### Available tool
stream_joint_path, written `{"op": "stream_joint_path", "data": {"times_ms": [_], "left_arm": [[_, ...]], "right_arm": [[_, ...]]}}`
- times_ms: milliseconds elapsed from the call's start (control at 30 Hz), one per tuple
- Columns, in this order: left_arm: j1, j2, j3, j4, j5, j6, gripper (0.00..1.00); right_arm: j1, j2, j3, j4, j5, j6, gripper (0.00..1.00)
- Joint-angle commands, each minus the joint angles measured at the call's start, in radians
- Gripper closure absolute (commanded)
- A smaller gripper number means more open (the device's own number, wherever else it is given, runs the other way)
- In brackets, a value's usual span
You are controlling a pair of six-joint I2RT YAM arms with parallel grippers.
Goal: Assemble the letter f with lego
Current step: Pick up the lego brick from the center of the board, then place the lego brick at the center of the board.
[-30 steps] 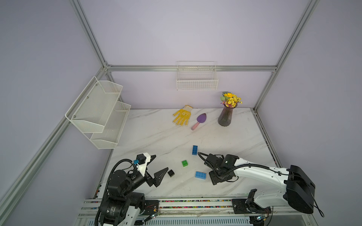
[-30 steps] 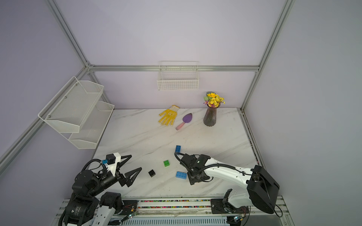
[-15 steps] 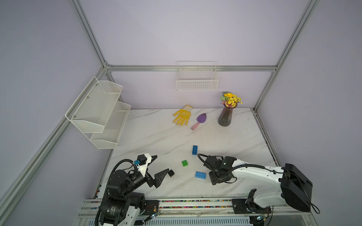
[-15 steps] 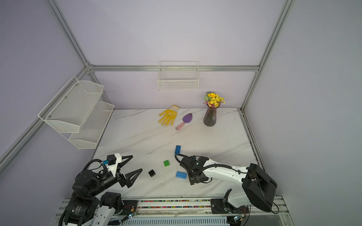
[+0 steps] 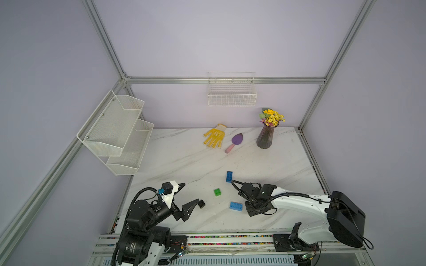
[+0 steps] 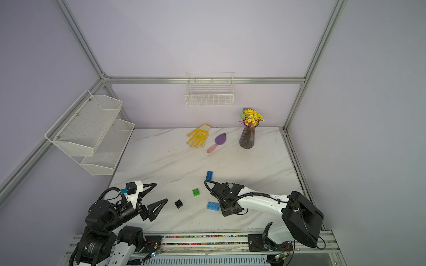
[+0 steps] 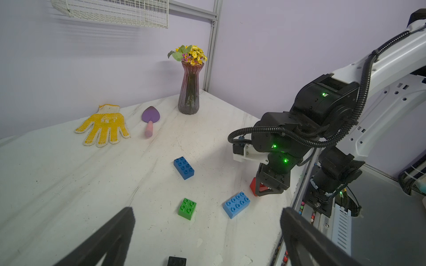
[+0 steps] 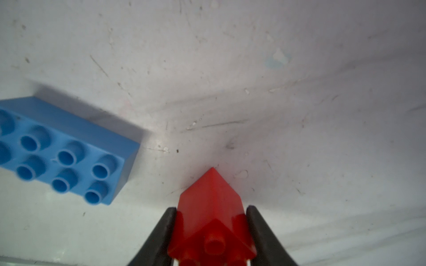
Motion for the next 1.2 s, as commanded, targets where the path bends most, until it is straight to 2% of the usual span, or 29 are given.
{"op": "stream_joint_path", "data": {"times_ms": [0, 300, 467, 633, 733, 1000, 1167], "left_arm": [[-0.007, 0.012, 0.000, 0.032, 0.008, 0.019, 0.00], [-0.013, 0.021, -0.001, 0.031, 0.000, 0.019, 0.00], [-0.014, 0.027, -0.001, 0.030, 0.001, 0.020, 0.00], [-0.019, 0.019, 0.001, 0.027, -0.011, 0.019, 0.00], [-0.022, 0.017, 0.001, 0.024, -0.017, 0.019, 0.00], [-0.025, 0.017, 0.002, 0.023, -0.031, 0.018, 0.00], [-0.025, 0.018, 0.002, 0.021, -0.039, 0.015, 0.00]], "right_arm": [[0.007, 0.002, 0.018, -0.004, 0.019, 0.007, 0.65], [-0.003, 0.049, 0.165, -0.045, 0.060, -0.067, 0.65], [-0.080, 0.164, 0.278, -0.027, 0.055, -0.173, 0.65], [-0.200, 0.282, 0.372, 0.031, 0.011, -0.274, 0.66], [-0.238, 0.360, 0.447, 0.027, 0.010, -0.328, 0.66], [-0.286, 0.529, 0.601, 0.023, -0.055, -0.430, 0.66], [-0.289, 0.568, 0.631, 0.017, -0.103, -0.572, 0.67]]}}
